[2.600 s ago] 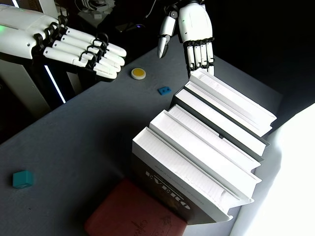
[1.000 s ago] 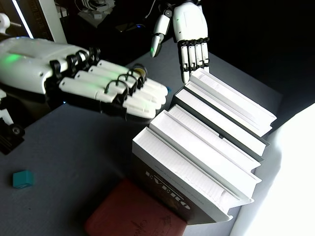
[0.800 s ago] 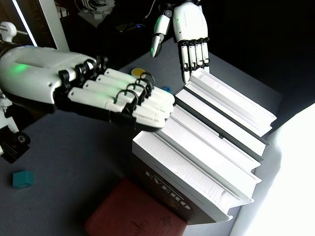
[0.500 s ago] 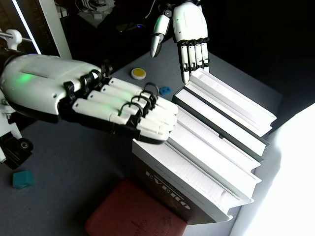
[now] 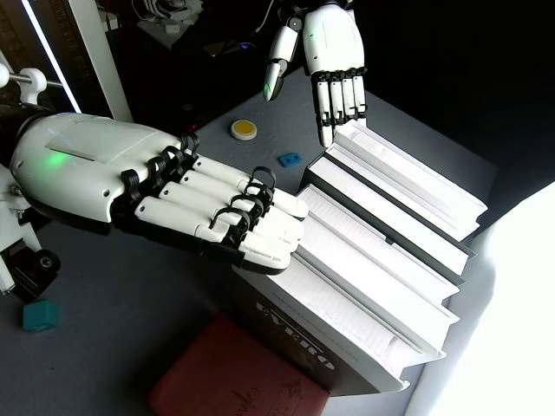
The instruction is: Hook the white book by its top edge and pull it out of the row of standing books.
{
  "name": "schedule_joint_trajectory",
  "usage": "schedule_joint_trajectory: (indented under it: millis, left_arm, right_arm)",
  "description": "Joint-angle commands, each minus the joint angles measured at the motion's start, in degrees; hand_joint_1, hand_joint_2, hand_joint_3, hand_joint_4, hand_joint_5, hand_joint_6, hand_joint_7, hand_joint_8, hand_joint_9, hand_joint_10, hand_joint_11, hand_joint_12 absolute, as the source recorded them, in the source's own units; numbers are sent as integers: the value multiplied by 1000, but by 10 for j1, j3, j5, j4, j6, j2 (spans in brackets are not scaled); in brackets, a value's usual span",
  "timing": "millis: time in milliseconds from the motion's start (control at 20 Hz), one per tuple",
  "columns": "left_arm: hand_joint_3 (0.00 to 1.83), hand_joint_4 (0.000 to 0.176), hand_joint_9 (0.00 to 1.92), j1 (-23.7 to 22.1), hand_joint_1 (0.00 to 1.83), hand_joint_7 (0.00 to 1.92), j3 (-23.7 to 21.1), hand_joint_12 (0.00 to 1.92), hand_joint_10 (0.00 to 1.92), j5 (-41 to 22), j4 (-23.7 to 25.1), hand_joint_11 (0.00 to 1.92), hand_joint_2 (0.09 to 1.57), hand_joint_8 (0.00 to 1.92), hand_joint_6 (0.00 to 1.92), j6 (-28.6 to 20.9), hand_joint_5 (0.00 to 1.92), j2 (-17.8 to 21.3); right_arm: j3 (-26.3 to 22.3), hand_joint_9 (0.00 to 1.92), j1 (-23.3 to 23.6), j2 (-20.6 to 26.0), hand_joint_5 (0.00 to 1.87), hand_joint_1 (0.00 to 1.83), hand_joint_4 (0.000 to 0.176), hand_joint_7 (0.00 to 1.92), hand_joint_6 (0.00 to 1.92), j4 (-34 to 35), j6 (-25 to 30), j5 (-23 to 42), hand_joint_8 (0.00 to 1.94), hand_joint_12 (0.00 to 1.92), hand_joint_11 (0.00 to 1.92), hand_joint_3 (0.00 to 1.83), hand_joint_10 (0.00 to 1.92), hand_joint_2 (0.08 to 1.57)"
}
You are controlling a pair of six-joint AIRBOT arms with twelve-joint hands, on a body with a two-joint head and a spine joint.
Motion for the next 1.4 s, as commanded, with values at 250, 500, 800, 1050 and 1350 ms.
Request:
schedule_joint_trajectory:
  millis: [250, 500, 800, 1050, 1350]
  left_arm:
    - [3, 0, 8, -9, 0, 48, 1, 2, 1, 53, 7, 5, 1218, 0, 0, -4, 46, 2]
    - [2, 0, 24, -9, 0, 59, 2, 5, 6, 53, 7, 10, 1218, 4, 2, -4, 47, 2]
    - [2, 0, 16, -9, 0, 56, 5, 3, 6, 51, 7, 6, 1219, 8, 8, -6, 45, 2]
    - [2, 0, 7, -9, 0, 56, 5, 0, 1, 51, 7, 0, 1220, 6, 10, -6, 56, 4]
    - [4, 0, 4, -10, 0, 50, 5, 0, 1, 51, 7, 1, 1228, 0, 4, -6, 54, 4]
  right_arm:
    - [3, 47, 1, -3, 103, 0, 0, 86, 6, -25, 0, 37, 6, 4, 7, 1, 7, 1277]
    - [-16, 54, -12, 7, 100, 0, 0, 94, 6, -25, -23, 44, 10, 5, 9, 1, 11, 1279]
    - [-76, 46, -27, 43, 103, 0, 0, 88, 4, -24, -64, 57, 2, 4, 1, 2, 4, 1284]
    - [-131, 43, -31, 80, 118, 0, 0, 88, 9, -5, -99, 59, 5, 0, 0, 1, 4, 1283]
    - [-180, 60, -50, 110, 138, 0, 0, 103, 13, 5, -139, 80, 8, 3, 6, 5, 8, 1298]
